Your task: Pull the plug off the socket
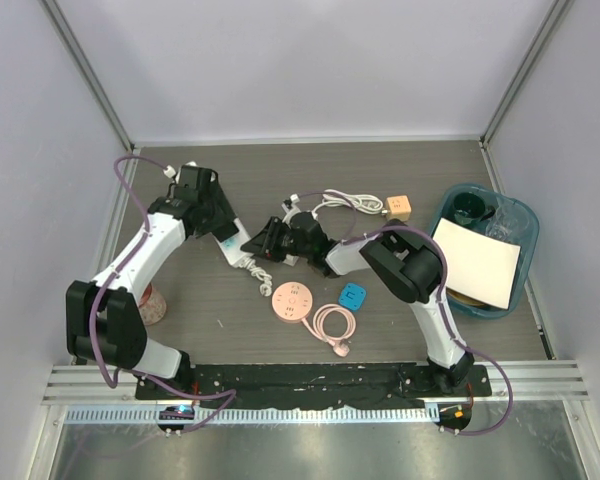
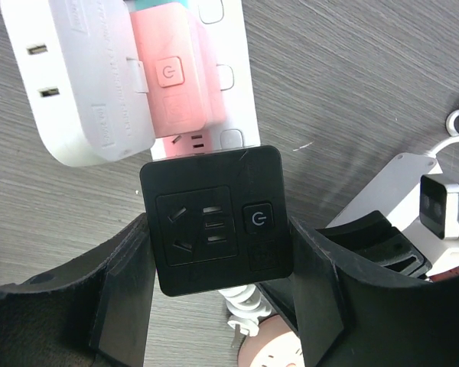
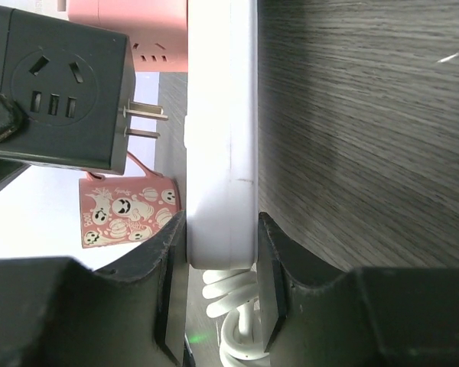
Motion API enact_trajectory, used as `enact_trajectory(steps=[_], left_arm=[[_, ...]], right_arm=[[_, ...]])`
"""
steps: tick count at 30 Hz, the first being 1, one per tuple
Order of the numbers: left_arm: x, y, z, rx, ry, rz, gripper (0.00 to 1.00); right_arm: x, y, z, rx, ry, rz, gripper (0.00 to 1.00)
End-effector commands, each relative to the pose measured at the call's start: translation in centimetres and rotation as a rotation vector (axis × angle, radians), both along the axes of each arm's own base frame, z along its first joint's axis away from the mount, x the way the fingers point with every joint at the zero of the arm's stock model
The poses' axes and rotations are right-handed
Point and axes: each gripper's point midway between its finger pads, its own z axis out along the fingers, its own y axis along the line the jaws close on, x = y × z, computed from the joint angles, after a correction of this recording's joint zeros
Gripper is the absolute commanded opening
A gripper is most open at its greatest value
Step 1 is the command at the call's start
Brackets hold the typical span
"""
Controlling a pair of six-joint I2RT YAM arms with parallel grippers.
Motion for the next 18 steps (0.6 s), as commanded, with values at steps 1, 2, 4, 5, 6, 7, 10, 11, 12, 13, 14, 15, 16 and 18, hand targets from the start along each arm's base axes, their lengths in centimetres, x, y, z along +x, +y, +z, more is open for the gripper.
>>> enact_trajectory(steps=[1, 2, 4, 5, 6, 7, 10, 11, 12, 13, 14, 15, 16, 18], left_arm=[[1.3, 0.2, 4.3, 0.006, -0.142, 0.008, 0.00], [1.3, 0.9, 4.4, 0.035, -0.143, 0.026, 0.00], [1.3, 1.6, 5.6, 0.064, -0.168, 0.048, 0.00], [1.4, 2.4, 6.1, 0.098, -0.177, 0.075, 0.00], [1.4, 2.8, 7.0, 0.107, -0.200, 0.088, 0.00], [1.3, 3.1, 7.3, 0.116, -0.208, 0.097, 0.00], [1.4, 4.0, 8.5, 0.124, -0.237, 0.126, 0.00], [1.4, 4.3, 8.5, 0.129, -0.237, 0.135, 0.00], [1.3, 4.8, 8.4, 0.144, -0.234, 0.154, 0.00], [1.3, 5.6, 8.1, 0.159, -0.220, 0.176, 0.00], [1.1, 6.3, 7.7, 0.179, -0.206, 0.199, 0.00], [1.0, 7.3, 7.5, 0.205, -0.196, 0.245, 0.00], [0.9, 8.3, 6.9, 0.225, -0.173, 0.281, 0.00], [0.7, 9.3, 5.7, 0.242, -0.133, 0.312, 0.00]], right_arm=[[1.2, -1.4, 1.8, -0.011, -0.040, -0.082, 0.01], [1.4, -1.7, 2.1, -0.008, -0.045, -0.095, 0.01], [1.5, -2.5, 1.8, -0.017, -0.040, -0.119, 0.01], [1.9, -2.9, 2.5, -0.003, -0.046, -0.136, 0.01], [2.1, -3.4, 2.3, -0.002, -0.043, -0.153, 0.01], [2.0, -3.8, 2.4, 0.006, -0.045, -0.164, 0.01], [2.4, -4.8, 2.5, 0.024, -0.037, -0.193, 0.01], [2.4, -4.9, 2.6, 0.027, -0.035, -0.195, 0.01], [2.5, -5.2, 2.4, 0.027, -0.029, -0.202, 0.01], [2.5, -5.3, 2.6, 0.031, -0.035, -0.202, 0.01], [2.4, -5.3, 2.7, 0.033, -0.034, -0.201, 0.01], [2.4, -5.4, 2.6, 0.031, -0.032, -0.201, 0.01], [2.4, -5.4, 2.7, 0.036, -0.034, -0.197, 0.01], [2.2, -5.4, 2.6, 0.038, -0.033, -0.193, 0.01]])
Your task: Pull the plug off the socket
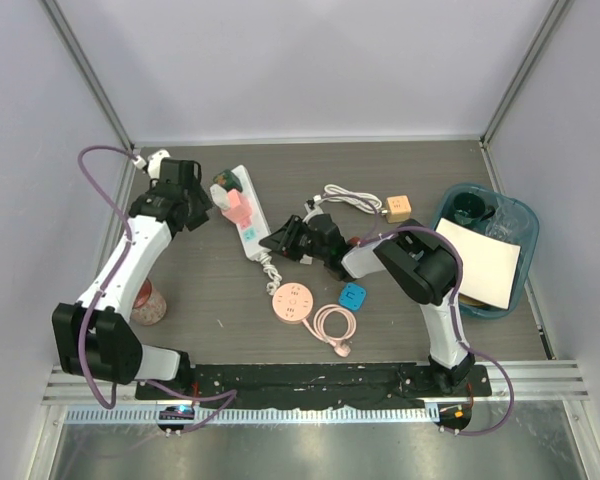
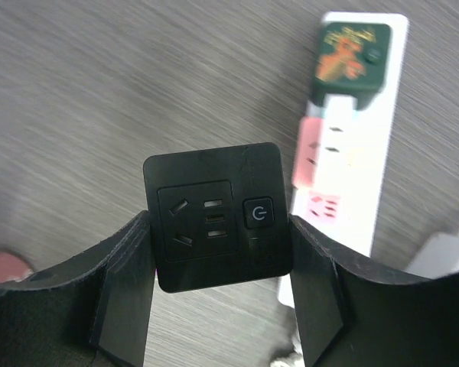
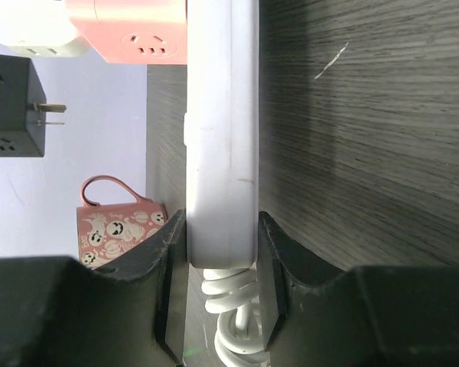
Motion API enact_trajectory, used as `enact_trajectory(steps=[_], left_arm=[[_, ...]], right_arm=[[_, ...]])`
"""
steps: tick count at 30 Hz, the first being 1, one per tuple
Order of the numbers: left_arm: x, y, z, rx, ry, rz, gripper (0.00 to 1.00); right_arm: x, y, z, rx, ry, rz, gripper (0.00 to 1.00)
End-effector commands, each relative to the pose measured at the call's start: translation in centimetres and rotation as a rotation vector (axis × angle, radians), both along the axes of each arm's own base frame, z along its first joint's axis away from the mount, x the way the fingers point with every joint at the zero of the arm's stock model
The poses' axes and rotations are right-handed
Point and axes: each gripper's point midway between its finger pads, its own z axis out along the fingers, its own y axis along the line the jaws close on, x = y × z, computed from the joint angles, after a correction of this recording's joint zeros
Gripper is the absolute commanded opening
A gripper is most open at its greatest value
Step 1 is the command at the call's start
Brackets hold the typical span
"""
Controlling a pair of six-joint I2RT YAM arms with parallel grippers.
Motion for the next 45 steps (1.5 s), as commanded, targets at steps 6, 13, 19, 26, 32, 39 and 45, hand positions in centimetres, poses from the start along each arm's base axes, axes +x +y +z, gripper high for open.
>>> enact_trajectory(steps=[6, 13, 19, 26, 32, 39, 45], left_arm=[[1.4, 3.7, -3.2, -0.018, 0.106, 0.129, 0.00], [1.6, 3.7, -8.5, -0.082, 0.282, 0.139, 0.07], [2.0, 3.0, -9.5, -0.115, 0.311, 0.094, 0.33], [1.6, 3.4, -8.1, -0.093, 0.308, 0.103, 0.83], [1.6, 4.4, -4.4, -0.067, 0.182, 0.140, 1.00], [1.2, 3.0, -0.6, -0.098, 0.068, 0.045, 1.00], [2.1, -1.7, 1.8, -0.268, -0.068, -0.177, 0.92]], right_arm=[[0.7, -0.6, 3.3, 0.086, -0.045, -0.043, 0.01], [0.5, -0.8, 4.7, 0.150, -0.050, -0.055, 0.02], [0.2, -0.8, 5.1, 0.129, -0.061, -0.041, 0.03], [-0.1, -0.6, 5.3, 0.136, -0.059, -0.020, 0.04], [-0.9, -0.1, 5.7, 0.144, -0.076, 0.004, 0.07], [-1.2, 0.5, 6.4, 0.129, -0.088, 0.021, 0.14], [-1.8, 1.4, 7.1, 0.158, -0.088, 0.044, 0.05]])
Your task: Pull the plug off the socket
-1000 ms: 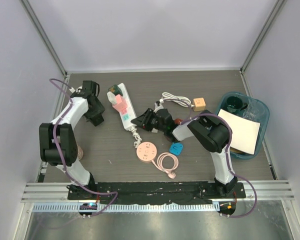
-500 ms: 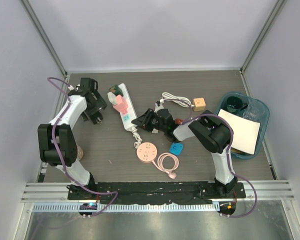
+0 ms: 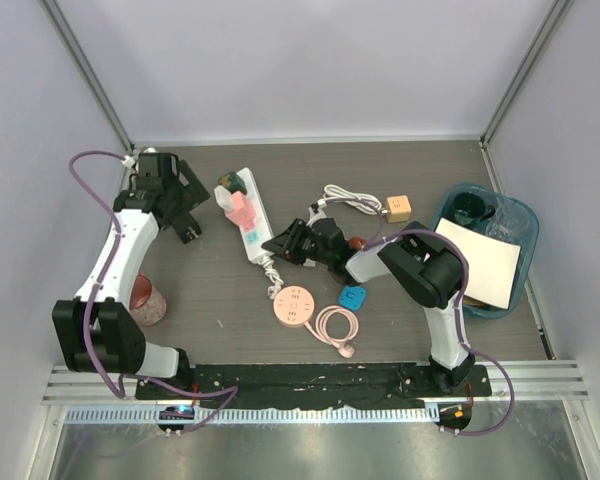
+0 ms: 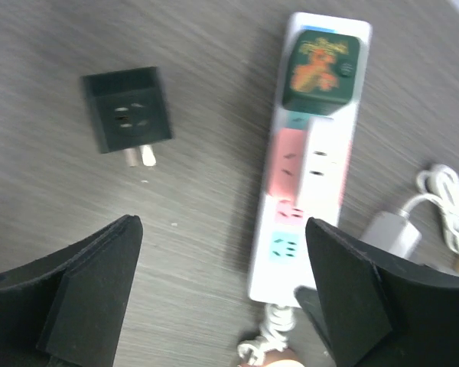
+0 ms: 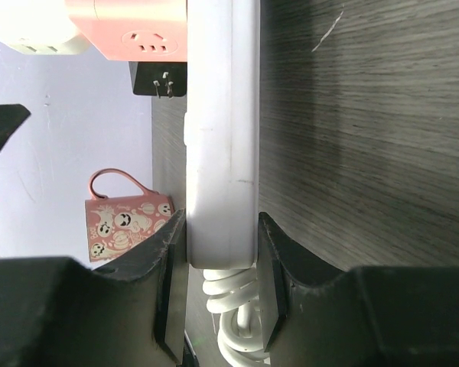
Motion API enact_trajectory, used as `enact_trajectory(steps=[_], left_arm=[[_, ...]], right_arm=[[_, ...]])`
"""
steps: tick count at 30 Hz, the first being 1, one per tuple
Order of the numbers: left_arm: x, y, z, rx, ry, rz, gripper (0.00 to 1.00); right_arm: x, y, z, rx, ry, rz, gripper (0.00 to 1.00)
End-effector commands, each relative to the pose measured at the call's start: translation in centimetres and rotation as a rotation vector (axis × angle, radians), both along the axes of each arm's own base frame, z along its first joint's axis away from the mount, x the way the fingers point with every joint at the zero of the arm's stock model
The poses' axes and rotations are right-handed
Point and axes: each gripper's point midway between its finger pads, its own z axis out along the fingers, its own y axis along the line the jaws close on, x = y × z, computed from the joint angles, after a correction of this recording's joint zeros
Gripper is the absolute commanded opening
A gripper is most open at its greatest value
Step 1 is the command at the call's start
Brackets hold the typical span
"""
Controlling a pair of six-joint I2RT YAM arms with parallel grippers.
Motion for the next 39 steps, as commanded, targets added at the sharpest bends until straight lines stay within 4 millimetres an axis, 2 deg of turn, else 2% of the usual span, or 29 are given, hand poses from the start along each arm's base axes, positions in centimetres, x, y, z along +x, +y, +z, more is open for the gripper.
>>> enact_trajectory(steps=[1, 3, 12, 17, 24, 32, 35, 36, 37, 38, 39], left_arm=[[1.3, -4.0, 2.4, -0.141, -0.141, -0.184, 0.90], [1.3, -4.6, 2.1, -0.164, -0.131, -0.212, 0.88], [1.3, -6.8, 0.1, -0.215, -0.067, -0.296, 0.81], [1.4, -6.6, -0.5, -0.191, -0.048, -0.285, 0.77], [1.5, -6.2, -1.3, -0.169, -0.014, -0.273, 0.59], [1.7, -6.1, -2.7, -0.167, 0.038, -0.270, 0.57], [1.7, -6.6, -2.9, -0.185, 0.041, -0.290, 0.49], [1.8, -6.7, -2.8, -0.187, 0.037, -0.295, 0.36], [1.7, -6.8, -2.7, -0.190, 0.035, -0.299, 0.28], [1.7, -6.8, -2.5, -0.189, 0.027, -0.304, 0.12], [1.7, -6.8, -2.4, -0.188, 0.024, -0.306, 0.04]], right_arm=[[-0.4, 1.9, 6.5, 0.142, -0.102, 0.048, 0.04], [-0.6, 2.0, 6.5, 0.143, -0.101, 0.049, 0.01], [-1.9, 2.7, 5.8, 0.125, -0.100, 0.069, 0.01], [-2.9, 2.9, 6.0, 0.132, -0.104, 0.082, 0.01], [-3.5, 2.8, 5.7, 0.131, -0.100, 0.085, 0.01], [-3.8, 2.8, 5.2, 0.139, -0.092, 0.090, 0.01], [-3.8, 2.8, 5.4, 0.151, -0.089, 0.088, 0.01], [-3.8, 2.8, 5.5, 0.152, -0.091, 0.087, 0.01], [-4.0, 2.8, 5.6, 0.154, -0.091, 0.088, 0.01], [-3.8, 2.6, 5.4, 0.150, -0.092, 0.076, 0.01], [-3.7, 2.5, 5.5, 0.149, -0.093, 0.070, 0.01]])
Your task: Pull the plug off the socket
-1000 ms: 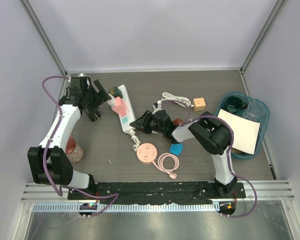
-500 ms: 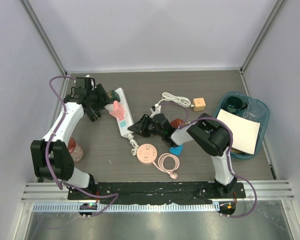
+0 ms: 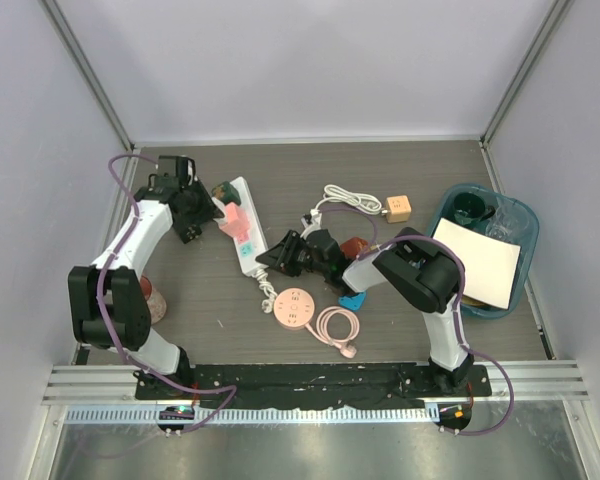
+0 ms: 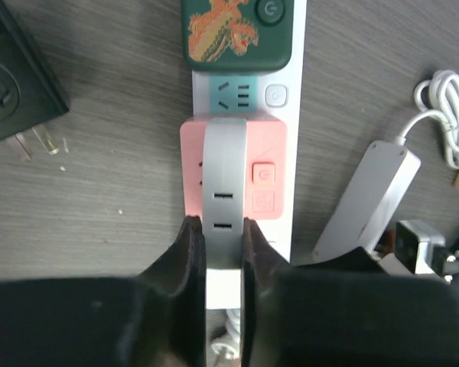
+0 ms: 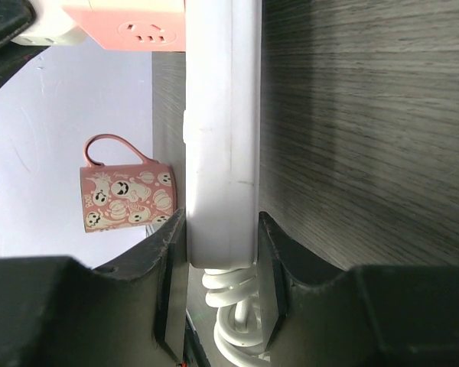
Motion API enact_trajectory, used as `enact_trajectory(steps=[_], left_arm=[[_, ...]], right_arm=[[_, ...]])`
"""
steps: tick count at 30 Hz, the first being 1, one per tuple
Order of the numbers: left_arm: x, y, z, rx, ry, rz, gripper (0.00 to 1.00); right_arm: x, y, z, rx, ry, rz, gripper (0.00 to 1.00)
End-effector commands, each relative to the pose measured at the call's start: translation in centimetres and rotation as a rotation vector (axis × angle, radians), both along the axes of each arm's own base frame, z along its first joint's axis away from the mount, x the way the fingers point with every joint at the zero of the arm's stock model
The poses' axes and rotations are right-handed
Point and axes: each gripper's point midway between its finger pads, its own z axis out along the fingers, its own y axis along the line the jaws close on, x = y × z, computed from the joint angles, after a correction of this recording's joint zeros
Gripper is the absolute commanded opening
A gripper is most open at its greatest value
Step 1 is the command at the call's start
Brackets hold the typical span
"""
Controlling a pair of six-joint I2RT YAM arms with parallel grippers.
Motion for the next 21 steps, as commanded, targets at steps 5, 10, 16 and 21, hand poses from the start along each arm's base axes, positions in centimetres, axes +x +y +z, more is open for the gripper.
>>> enact_trajectory(steps=[5, 10, 16, 21], left_arm=[[0.8, -1.2, 2.9, -0.044, -0.090, -0.054, 0.00], [0.7, -1.6, 3.2, -0.066, -0.094, -0.064, 0.00], [0.5, -1.2, 3.4, -0.053, -0.100, -0.050, 0.00], [0.5, -1.1, 3.8, -0.047, -0.109, -0.042, 0.00]], right_arm=[[0.4, -0.2, 5.1, 0.087, -0.113, -0.048, 0.01], [0.6, -0.9, 3.7, 0.029, -0.114, -0.075, 0.01], [1.1, -2.3, 2.0, -0.030, -0.100, -0.141, 0.01], [1.6, -3.4, 1.8, -0.057, -0.105, -0.204, 0.01]])
